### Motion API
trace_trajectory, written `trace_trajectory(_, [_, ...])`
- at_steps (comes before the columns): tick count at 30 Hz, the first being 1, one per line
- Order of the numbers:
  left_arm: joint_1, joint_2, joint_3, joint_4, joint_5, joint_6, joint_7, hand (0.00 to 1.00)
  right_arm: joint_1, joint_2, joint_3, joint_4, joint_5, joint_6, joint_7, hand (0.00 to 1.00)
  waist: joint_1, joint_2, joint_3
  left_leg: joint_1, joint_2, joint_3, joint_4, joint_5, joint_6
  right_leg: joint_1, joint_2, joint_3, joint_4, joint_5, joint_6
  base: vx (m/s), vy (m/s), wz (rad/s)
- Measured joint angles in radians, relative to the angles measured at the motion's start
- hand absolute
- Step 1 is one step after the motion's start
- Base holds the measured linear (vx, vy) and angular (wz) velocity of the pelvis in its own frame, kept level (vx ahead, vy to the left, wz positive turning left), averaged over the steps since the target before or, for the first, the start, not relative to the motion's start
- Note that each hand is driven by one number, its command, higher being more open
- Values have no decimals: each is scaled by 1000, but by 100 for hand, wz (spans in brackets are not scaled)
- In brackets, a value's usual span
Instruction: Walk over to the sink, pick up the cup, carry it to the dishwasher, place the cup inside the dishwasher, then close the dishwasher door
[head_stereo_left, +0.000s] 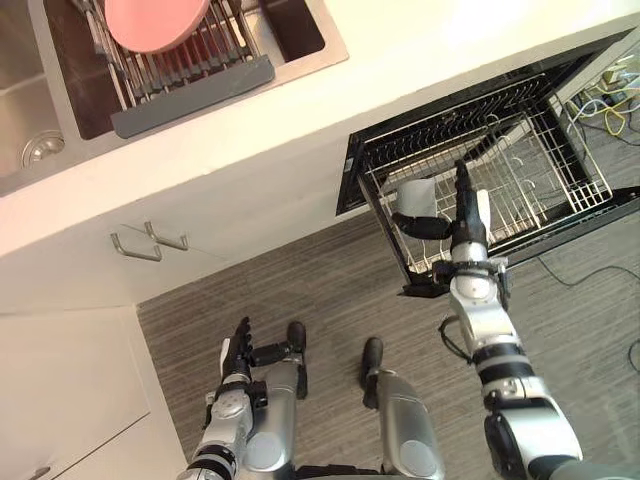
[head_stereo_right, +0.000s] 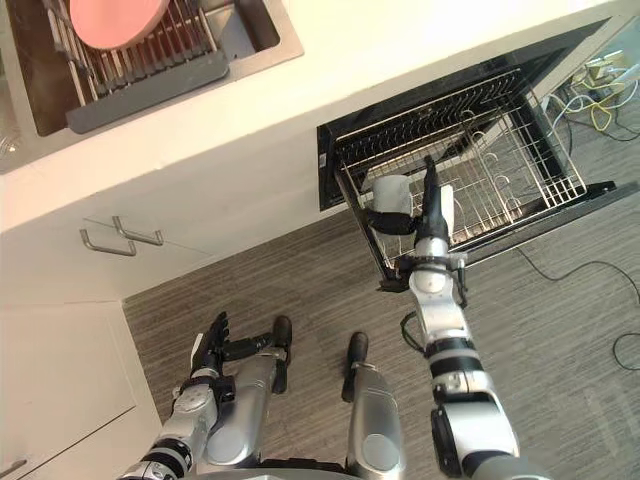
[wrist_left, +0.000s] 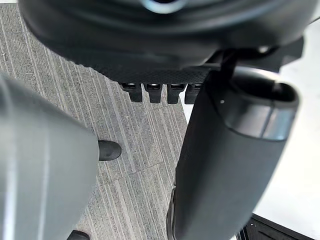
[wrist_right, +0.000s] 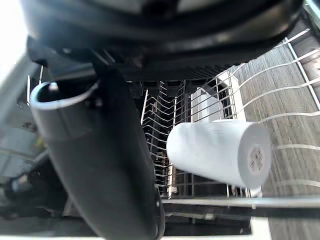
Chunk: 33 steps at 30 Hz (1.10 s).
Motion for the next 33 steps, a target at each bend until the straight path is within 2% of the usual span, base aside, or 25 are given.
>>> trace_trajectory(1, [6,2,0,0,1,1,-1,100,29,15,0,-27,0,0,0,100,-4,-3,-2,13,0,0,-13,4,-2,11,1,0,-9,1,0,76,-8,1])
trace_trajectory(5, [43,26,1,2,37,15,-19,100,204,82,-1,-155,-1,-8,10,100,-28,-43,-42,81,-1,4,-92,25,-6,74,8,-2,-81,19,1,71,3,-3])
trace_trajectory(6, [54,28,1,5,43,22,-22,100,253,95,0,-195,-8,-9,12,100,-35,-51,-64,92,-1,4,-112,30,-7,90,11,-4,-110,30,2,81,8,0])
trace_trajectory(9, [79,23,2,34,73,24,-37,100,367,123,0,-302,-43,-28,22,100,-48,-50,-128,127,-6,2,-144,35,-6,144,13,-11,-178,49,10,112,19,4])
trace_trajectory(13, [116,19,3,44,96,24,-41,100,446,143,15,-385,-85,-64,32,100,-48,-44,-190,178,-9,-1,-173,35,-7,206,16,-20,-226,58,13,54,-4,5])
trace_trajectory(16, [128,12,3,73,99,25,-41,100,483,156,50,-449,-113,-92,36,100,-48,-27,-233,199,-9,-3,-191,44,-11,235,21,-23,-258,75,11,0,0,0])
trace_trajectory(23, [145,18,2,97,127,26,-40,100,518,167,118,-488,-173,-115,32,100,-47,-17,-257,237,-8,-12,-231,75,-12,264,27,-28,-279,93,7,-58,-11,3])
trace_trajectory(33, [145,32,-17,118,135,26,-34,100,517,154,181,-574,-310,-116,22,100,-42,-15,-259,244,-11,-29,-235,68,-20,281,24,-44,-286,92,5,-11,1,5])
